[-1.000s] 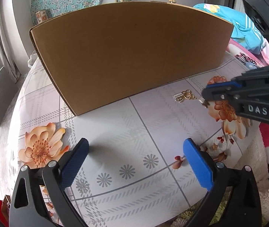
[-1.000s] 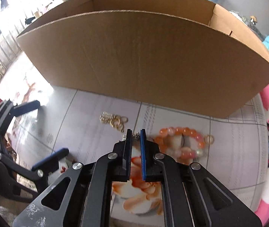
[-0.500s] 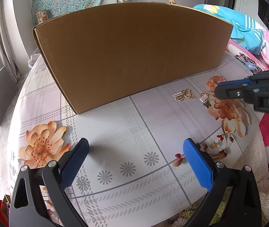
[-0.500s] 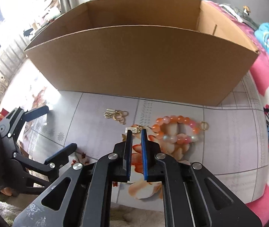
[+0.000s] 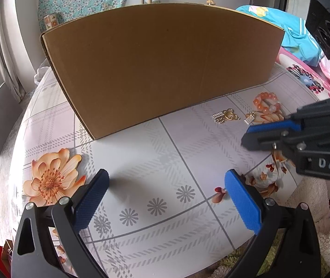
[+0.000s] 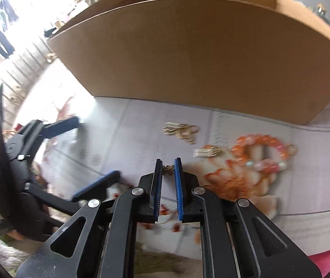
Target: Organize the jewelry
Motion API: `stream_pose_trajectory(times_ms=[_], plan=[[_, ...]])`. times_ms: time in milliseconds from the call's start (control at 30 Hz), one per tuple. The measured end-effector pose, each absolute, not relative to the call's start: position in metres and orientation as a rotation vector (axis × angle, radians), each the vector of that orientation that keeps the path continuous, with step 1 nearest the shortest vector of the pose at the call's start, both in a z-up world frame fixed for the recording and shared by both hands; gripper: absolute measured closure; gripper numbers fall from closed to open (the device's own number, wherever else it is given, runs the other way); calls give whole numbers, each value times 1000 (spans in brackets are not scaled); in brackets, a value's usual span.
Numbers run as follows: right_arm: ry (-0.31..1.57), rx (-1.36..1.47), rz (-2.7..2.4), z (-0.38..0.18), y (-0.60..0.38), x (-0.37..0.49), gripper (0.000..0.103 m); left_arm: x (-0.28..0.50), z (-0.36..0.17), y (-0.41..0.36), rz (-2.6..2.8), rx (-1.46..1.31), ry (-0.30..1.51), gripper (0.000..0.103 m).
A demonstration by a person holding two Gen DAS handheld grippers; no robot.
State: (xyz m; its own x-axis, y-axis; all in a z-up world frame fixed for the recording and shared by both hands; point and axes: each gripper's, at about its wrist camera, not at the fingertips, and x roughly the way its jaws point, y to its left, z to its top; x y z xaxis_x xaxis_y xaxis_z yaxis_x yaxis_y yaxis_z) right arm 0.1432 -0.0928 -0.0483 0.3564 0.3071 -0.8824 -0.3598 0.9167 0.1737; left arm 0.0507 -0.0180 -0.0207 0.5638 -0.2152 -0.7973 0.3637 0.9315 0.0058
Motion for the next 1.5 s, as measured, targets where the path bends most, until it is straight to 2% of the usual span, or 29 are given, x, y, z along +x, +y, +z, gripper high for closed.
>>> stream_pose_trajectory(times_ms=[167,467,567,867,967,1233,1400,1500], plan=[[1128,60,409,-46,-118,146,91,51,-21,-18,-346,180,908,5],[1108,140,362,-48,-156,141,83,48,-14,-25,-407,189,911,7],[1103,159,365,-51,-165,138,82,40,-4,-40,-487,213,856,15],[1081,209,379,-52,-194,139,84,40,-7,-80,-602,283,869,63],[1075,218,384,-51,-198,138,84,44,-11,-83,-598,279,891,73],[1068,233,397,-51,-210,135,84,51,-11,-90,-588,317,893,84],[1066,235,398,-53,-209,135,84,49,-12,-98,-602,341,887,96],[1066,235,399,-53,-210,134,84,49,-12,-100,-602,347,882,97]])
